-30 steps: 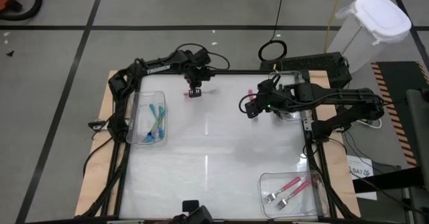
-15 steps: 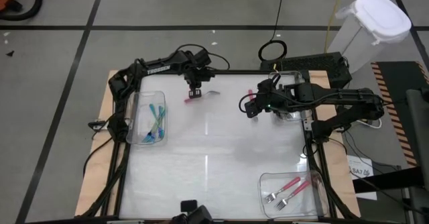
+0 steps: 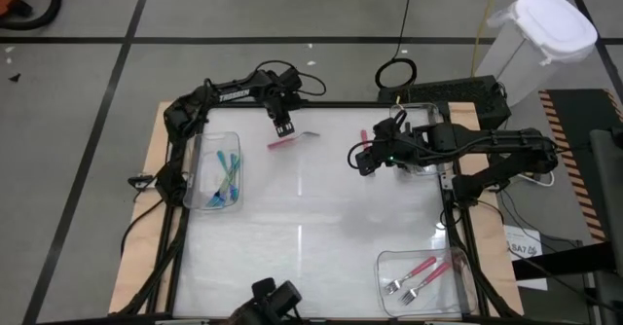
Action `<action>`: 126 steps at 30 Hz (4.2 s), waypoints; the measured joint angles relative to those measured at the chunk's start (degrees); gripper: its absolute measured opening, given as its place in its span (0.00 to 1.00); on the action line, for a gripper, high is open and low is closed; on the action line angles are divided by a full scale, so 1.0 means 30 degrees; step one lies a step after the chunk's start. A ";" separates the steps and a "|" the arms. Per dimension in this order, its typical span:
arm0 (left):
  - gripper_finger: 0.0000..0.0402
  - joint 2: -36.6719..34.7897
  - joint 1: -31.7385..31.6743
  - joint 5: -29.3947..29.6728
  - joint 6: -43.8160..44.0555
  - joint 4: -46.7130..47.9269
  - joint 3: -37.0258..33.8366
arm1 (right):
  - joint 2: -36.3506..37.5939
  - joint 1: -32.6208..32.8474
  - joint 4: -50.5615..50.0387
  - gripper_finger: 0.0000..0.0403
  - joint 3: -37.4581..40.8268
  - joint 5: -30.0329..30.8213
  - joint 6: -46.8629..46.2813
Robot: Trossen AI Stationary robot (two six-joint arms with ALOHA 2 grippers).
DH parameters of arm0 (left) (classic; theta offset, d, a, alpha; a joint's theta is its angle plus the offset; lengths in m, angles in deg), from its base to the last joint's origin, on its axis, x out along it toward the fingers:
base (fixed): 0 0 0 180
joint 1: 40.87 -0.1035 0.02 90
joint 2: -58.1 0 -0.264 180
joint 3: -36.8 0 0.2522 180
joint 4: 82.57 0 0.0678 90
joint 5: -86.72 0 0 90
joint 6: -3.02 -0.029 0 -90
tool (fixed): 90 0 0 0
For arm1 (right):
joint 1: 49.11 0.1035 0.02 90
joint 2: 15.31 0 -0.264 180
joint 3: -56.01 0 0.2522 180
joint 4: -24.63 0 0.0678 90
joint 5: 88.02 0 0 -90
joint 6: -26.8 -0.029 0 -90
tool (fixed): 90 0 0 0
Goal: Sort silverware by color (type)
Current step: Put the pink fork into the bottom right transparent bin
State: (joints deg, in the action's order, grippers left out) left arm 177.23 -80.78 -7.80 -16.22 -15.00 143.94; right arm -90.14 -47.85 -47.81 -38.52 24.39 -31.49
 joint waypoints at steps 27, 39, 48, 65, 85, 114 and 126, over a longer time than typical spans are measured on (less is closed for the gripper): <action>0.18 0.1596 0.0677 -0.0903 -0.0603 0.1560 -0.0015 | -0.0044 -0.0044 -0.1062 0.49 -0.0005 0.0607 -0.0357; 0.49 0.1596 0.3606 0.0516 0.3156 0.1016 -0.0015 | -0.0044 -0.0219 -0.1044 0.49 0.0000 0.1047 -0.0357; 0.58 0.1566 0.4402 0.1035 0.9427 0.3403 0.0654 | -0.0044 -0.0222 -0.1047 0.49 0.0000 0.1035 -0.0346; 0.58 0.1560 0.5145 0.2677 1.2536 0.1737 0.1389 | -0.0044 -0.0124 -0.1104 0.49 0.0000 0.1042 -0.0337; 0.24 0.3148 0.5761 0.0860 1.2177 -0.0847 0.0707 | -0.0044 -0.0113 -0.0867 0.49 0.0007 -0.0013 -0.0210; 0.07 0.2392 0.6441 0.1610 1.5099 0.3124 1.3616 | 0.5435 0.1709 -0.0916 0.49 0.0007 0.0690 0.1501; 0.07 0.0662 0.9002 0.2426 1.7615 0.0009 1.3850 | 0.6428 0.2796 -0.0782 0.49 0.0007 0.2601 0.3024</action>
State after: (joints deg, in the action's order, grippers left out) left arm 179.22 -53.77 -0.52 36.63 -14.98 185.49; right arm -70.85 -39.46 -50.16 -38.50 32.20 -22.42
